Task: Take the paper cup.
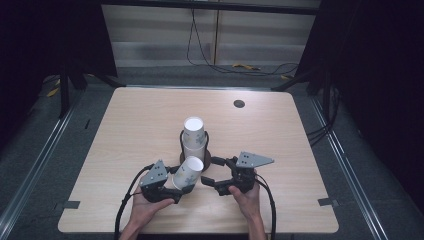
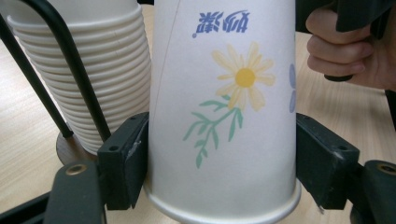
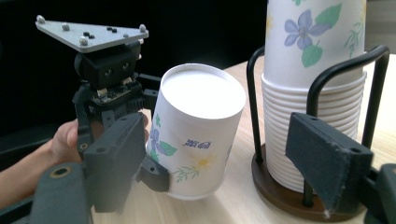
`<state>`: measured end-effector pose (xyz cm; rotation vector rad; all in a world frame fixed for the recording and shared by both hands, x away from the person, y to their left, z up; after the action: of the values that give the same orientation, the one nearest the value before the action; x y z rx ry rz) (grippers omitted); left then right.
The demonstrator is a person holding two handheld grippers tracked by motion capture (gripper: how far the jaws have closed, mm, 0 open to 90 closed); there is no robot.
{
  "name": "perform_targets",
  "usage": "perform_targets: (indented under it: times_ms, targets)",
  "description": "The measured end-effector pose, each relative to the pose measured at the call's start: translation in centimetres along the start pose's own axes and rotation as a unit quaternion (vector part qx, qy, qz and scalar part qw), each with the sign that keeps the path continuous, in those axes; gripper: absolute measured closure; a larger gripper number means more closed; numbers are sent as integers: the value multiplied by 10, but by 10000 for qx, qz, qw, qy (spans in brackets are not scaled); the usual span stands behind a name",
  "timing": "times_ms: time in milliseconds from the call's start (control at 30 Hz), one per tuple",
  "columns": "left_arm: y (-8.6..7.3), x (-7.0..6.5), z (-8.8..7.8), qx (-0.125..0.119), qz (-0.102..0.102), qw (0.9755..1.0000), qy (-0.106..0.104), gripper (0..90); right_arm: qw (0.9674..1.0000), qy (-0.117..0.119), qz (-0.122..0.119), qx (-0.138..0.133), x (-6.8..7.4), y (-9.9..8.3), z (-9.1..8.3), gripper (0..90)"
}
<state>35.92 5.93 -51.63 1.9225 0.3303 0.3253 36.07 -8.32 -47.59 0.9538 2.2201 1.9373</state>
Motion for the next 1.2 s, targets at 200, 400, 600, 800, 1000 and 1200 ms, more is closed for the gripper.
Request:
perform_targets:
  times_ms: [200, 400, 600, 800, 1000, 1200]
  targets:
    - [-1, 2, -1, 195, 73, 9998, 0, 266, 9998, -71, -85, 166, -2, -3, -2, 160]
    - [-2, 3, 0, 318, 157, 9994, -12, 266, 9989, -165, -178, 406, -4, -6, -5, 134]
    - [2, 5, 0, 412, 214, 9989, -49, 267, 9972, -325, -259, 628, -7, -10, -6, 148]
    - [8, 6, 0, 499, 331, 9981, -107, 268, 9952, -370, -378, 829, -6, -12, -8, 169]
    - [9, 6, 1, 666, 473, 9965, -170, 271, 9925, -412, -471, 1050, -7, -14, -9, 176]
    - [12, 3, 5, 767, 587, 9947, -344, 273, 9902, -430, -550, 1206, -7, -16, -9, 174]
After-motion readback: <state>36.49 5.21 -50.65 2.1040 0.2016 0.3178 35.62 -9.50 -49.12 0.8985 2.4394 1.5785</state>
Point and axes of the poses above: each handheld gripper's, and its own axes: z roughly forward along the jaws, y roughly out of its top, x roughly to its left, the point moved 8 cm from there along z, roughly forward along the jaws, and after that the axes turned 8 degrees about z, right-handed, at the moved point
